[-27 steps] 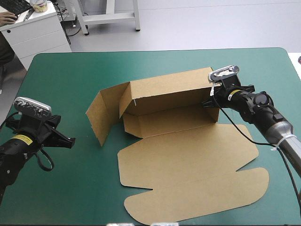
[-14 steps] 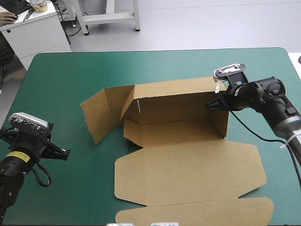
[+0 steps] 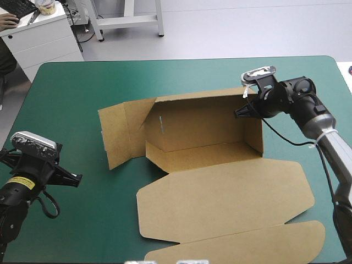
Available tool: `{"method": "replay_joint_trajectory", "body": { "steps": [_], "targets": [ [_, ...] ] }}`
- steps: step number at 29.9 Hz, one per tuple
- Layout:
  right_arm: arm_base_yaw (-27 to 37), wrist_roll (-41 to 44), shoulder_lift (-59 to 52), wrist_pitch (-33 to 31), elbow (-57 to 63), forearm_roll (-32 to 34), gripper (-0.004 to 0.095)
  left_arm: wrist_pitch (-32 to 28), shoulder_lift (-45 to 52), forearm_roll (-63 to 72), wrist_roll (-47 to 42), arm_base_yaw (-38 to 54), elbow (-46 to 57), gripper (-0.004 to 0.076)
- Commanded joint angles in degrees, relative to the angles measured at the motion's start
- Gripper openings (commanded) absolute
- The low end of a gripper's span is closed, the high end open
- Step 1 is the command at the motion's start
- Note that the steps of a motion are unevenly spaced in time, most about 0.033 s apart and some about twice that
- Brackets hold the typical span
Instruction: Fold the box
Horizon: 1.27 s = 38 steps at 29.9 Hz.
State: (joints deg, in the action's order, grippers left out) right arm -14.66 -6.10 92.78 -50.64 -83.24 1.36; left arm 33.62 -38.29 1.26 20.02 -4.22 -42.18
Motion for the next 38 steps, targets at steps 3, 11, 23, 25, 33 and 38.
{"method": "replay_joint_trajectory", "body": {
  "steps": [3,11,23,25,33,38],
  "targets": [
    [-0.01,-1.19,4.63,10.41,-0.07,-0.59,-0.0008,-4.3,0.05,0.01,-0.49,0.02,-1.43,-0.001],
    [-0.01,-1.19,10.89,7.32,-8.45,-1.36,0.0423,-4.21,0.05,0.01,-0.49,0.02,-1.43,-0.001],
    [-0.01,-1.33,10.0,-8.58,-23.81,-0.39,0.0768,-3.68,0.05,0.01,-0.49,0.02,-1.43,-0.001],
    [0.1,-1.22,9.75,-12.63,-25.63,0.02,0.0768,-3.68,0.05,0.01,-0.49,0.02,-1.43,-0.001],
    [3.77,-0.79,9.83,-21.15,-25.34,-2.89,0.0768,-2.5,0.05,1.57,-0.49,0.02,-1.43,-0.001],
    [4.67,-0.79,9.83,-20.5,-25.26,-6.19,0.0768,-1.21,0.05,1.73,-0.49,0.02,-1.43,-0.001]
  ]
}}
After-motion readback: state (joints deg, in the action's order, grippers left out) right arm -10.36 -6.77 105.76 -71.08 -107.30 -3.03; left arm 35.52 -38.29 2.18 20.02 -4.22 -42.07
